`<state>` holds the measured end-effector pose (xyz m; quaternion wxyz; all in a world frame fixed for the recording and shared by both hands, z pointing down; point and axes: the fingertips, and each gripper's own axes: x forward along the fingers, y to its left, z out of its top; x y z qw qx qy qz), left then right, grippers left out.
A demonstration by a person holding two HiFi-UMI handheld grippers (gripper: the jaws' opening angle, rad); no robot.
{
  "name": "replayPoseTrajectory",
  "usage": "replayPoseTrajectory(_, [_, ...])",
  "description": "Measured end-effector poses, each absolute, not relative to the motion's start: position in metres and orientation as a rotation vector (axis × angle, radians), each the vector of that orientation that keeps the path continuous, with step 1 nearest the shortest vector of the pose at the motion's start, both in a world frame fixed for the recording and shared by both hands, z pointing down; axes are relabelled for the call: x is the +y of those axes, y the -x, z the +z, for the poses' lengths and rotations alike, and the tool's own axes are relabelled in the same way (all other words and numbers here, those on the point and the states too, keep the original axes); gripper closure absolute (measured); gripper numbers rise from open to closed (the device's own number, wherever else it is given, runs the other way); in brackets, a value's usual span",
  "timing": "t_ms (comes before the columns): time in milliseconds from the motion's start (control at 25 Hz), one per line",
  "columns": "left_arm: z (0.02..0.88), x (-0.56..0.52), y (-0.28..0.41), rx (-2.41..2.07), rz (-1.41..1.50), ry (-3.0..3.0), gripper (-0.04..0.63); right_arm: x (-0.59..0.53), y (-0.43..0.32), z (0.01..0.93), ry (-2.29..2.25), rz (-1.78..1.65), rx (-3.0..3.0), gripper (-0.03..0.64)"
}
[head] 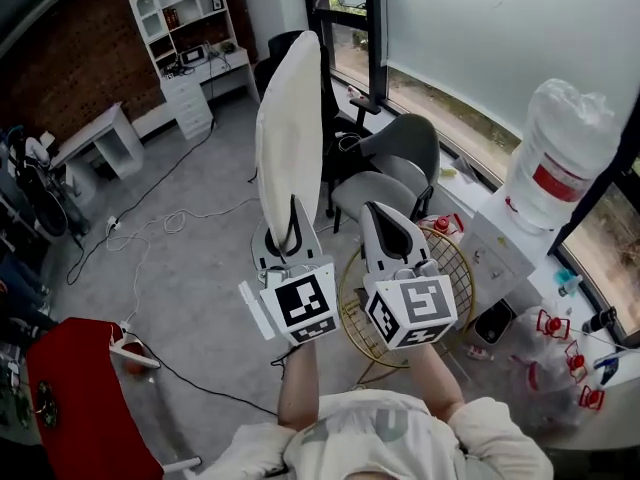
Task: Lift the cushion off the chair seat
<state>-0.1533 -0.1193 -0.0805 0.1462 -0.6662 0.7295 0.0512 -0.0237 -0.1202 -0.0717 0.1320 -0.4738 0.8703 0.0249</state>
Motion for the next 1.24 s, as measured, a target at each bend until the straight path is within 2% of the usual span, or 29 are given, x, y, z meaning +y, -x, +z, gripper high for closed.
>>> replayPoseTrajectory(280, [-0.081, -0.125, 0.142, 2.067, 0.137, 1.946, 0.551, -0.132, 0.033, -0.048, 1.361, -0.032, 2.582, 0.600])
replayPoseTrajectory(1240, [-0.094, -0.119, 0.115, 1.984, 0.155, 1.986, 0.551, -0.121, -0.004, -0.059, 1.495, 0.093, 2.504, 0.600])
